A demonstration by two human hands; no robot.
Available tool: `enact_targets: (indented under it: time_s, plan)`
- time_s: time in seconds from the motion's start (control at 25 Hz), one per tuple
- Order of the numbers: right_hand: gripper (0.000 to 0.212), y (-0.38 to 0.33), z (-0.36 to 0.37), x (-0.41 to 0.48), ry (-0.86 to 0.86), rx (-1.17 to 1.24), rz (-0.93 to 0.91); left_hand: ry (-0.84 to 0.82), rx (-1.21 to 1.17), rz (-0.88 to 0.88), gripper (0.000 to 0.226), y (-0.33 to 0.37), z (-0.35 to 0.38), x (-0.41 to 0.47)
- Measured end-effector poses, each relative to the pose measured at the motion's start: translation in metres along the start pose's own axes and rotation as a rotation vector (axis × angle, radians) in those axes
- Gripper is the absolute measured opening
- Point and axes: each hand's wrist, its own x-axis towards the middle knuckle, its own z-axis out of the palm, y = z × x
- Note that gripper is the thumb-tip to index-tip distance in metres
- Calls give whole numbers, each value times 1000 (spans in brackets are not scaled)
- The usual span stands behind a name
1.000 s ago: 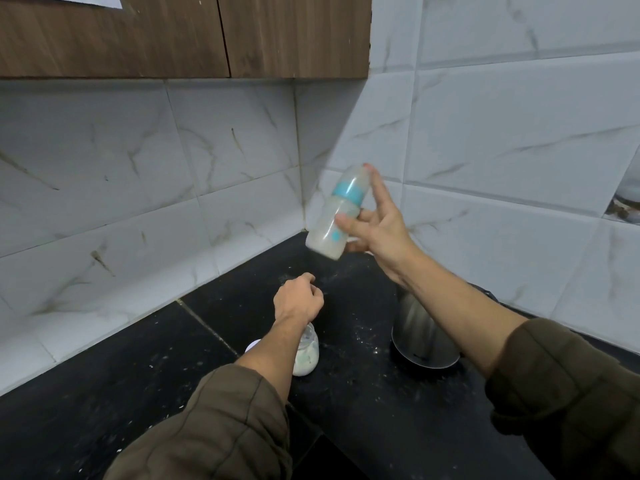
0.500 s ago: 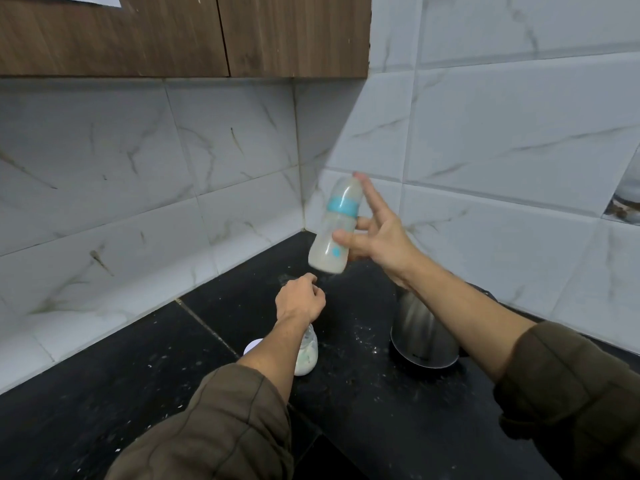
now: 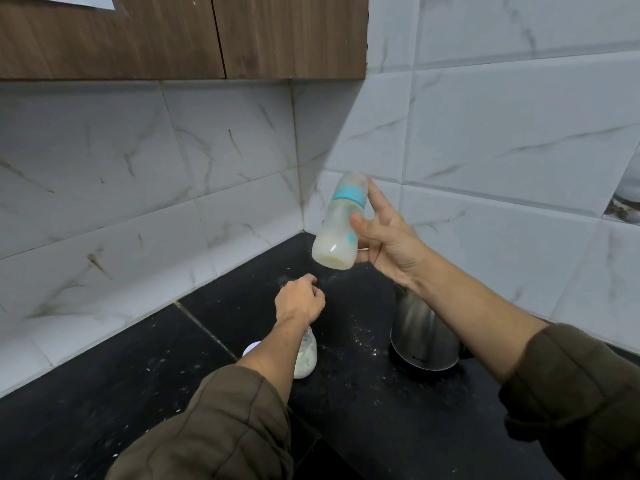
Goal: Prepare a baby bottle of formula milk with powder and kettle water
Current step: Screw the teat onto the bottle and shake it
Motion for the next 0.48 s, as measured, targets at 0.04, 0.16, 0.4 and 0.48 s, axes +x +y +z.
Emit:
enact_targets:
  time_s: [0.04, 0.16, 0.4, 0.48]
  plan:
    - [81, 1, 0, 0, 17, 24, -13, 0, -3, 0, 40, -1, 0, 1]
    - [91, -2, -5, 13, 250, 232, -80, 19, 12, -5, 40, -2, 0, 2]
    - [90, 4, -6, 7, -51, 82, 13, 0, -5, -13, 40, -4, -1, 4]
    - [92, 3, -4, 8, 5, 136, -26, 3, -3, -19, 40, -5, -1, 4]
